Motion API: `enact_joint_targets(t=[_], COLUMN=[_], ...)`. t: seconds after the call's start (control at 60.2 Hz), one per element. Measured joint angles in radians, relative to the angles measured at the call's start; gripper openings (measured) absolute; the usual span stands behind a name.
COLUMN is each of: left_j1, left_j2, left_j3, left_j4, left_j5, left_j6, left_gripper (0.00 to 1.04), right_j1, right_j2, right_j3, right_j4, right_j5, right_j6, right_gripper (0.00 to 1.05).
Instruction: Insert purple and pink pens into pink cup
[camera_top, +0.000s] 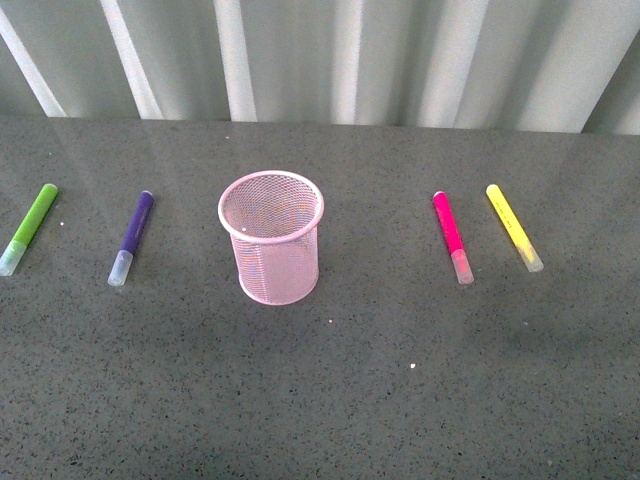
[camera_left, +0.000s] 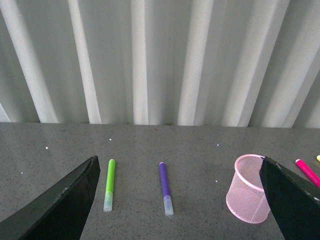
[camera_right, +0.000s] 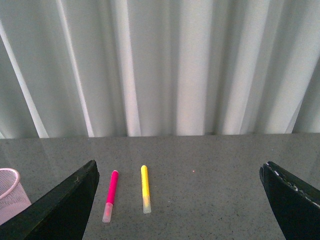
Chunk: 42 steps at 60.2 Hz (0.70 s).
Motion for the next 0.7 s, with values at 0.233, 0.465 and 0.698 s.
enact_joint_targets(t=[0.233, 0.465, 0.698], left_j1=[0.000, 0.000, 0.000], left_j2=[0.000, 0.000, 0.000], left_j3=[0.000, 0.000, 0.000], left_j4=[0.000, 0.000, 0.000], left_j5=[0.000, 0.000, 0.000], left_j6=[0.000, 0.000, 0.000], left_gripper=[0.98, 0.98, 0.98], right_j1=[0.000, 0.000, 0.000], right_j2=[0.000, 0.000, 0.000], right_j3=[0.000, 0.000, 0.000], right_j4=[0.000, 0.000, 0.000], right_j5=[0.000, 0.000, 0.000], right_j6=[0.000, 0.000, 0.000], right_gripper=[0.98, 0.98, 0.98])
